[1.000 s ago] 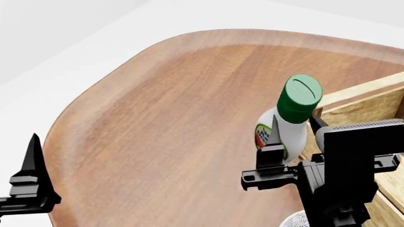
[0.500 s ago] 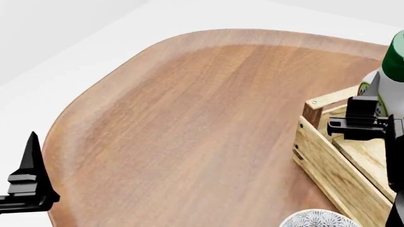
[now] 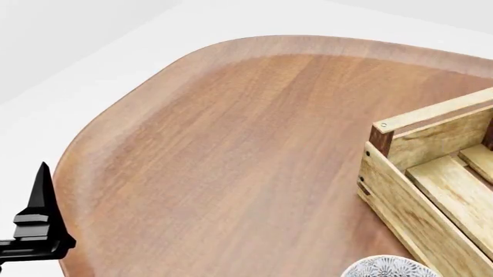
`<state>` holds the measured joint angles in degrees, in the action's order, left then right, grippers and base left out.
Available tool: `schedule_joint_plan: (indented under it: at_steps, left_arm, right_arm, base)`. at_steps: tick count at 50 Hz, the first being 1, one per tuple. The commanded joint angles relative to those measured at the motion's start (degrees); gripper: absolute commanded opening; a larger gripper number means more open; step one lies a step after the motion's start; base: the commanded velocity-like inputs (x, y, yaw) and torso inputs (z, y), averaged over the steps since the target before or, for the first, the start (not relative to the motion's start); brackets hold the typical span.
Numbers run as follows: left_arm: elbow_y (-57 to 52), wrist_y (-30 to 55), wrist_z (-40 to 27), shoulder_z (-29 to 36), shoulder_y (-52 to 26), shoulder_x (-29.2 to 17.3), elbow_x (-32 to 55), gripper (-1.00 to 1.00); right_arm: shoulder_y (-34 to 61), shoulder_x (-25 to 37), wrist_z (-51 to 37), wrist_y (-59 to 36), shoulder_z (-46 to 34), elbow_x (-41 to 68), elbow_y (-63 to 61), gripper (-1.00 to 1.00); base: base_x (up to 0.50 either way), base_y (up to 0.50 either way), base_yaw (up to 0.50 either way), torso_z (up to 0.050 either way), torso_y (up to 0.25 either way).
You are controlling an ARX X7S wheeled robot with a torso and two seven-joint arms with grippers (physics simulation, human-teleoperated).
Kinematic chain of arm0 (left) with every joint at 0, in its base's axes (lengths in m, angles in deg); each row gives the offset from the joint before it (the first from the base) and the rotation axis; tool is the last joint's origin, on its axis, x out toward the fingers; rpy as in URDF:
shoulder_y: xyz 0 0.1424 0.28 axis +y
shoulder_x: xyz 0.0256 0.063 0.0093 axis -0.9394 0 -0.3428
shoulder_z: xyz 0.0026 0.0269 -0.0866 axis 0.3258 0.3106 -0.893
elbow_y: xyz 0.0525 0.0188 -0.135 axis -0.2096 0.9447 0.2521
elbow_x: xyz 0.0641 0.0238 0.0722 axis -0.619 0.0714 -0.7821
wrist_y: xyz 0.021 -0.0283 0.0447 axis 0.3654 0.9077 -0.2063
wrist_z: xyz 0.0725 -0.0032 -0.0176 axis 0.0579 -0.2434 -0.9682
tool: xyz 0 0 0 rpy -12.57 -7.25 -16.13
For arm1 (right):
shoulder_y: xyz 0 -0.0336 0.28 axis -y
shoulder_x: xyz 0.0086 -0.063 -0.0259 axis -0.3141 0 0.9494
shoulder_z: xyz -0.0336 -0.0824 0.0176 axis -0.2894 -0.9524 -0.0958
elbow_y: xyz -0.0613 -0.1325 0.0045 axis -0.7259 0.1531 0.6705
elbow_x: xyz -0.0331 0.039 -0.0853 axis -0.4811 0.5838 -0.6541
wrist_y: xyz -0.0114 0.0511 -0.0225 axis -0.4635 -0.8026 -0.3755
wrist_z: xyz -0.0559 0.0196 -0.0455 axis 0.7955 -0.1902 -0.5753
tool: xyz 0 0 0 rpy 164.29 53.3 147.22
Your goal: Pick up the salad dressing and put it in the tray.
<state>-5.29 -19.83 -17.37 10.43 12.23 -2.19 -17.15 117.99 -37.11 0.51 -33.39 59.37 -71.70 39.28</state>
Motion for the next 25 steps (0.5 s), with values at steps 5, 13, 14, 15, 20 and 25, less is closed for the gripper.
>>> schedule_joint_plan:
  at_steps: [5, 13, 14, 15, 20, 25]
  left_arm:
    - [0.28, -0.26, -0.25, 0.51, -0.02, -0.23, -0.24, 1.0]
    - [0.48, -0.44, -0.32, 1.03, -0.07, -0.29, -0.53, 1.0]
    - [0.5, -0.51, -0.33, 1.05, -0.05, -0.3, -0.55, 1.0]
    - [0.38, -0.43, -0.41, 1.04, -0.07, -0.34, -0.53, 1.0]
    - [0.42, -0.37, -0.64, 1.19, -0.17, -0.34, -0.6, 1.0]
    - [0.22, -0.19, -0.9, 1.13, -0.23, -0.43, -0.45, 1.0]
  right_arm:
    - [10.34, -0.34, -0.24, 11.48, -0.78, -6.07, 26.05, -1.0]
    - [18.06, -2.04, 0.11, 24.21, -2.96, -9.4, 49.45, -1.0]
    - [18.96, -2.22, 0.06, 25.24, -3.14, -9.66, 51.66, -1.0]
    - [19.62, -2.48, 0.11, 27.88, -3.2, -9.86, 54.99, -1.0]
    - [19.14, -2.8, -0.65, 28.82, -2.16, -9.64, 56.28, -1.0]
    - [17.96, -2.97, -1.39, 27.72, -1.36, -10.2, 56.39, -1.0]
  base:
    - [0.0, 0.0, 0.0, 0.0, 0.0]
    - [0.0, 0.0, 0.0, 0.0, 0.0]
    - [0.0, 0.0, 0.0, 0.0, 0.01]
    - [0.0, 0.0, 0.0, 0.0, 0.0]
    - [0.0, 0.0, 0.0, 0.0, 0.0]
    - [0.0, 0.0, 0.0, 0.0, 0.0]
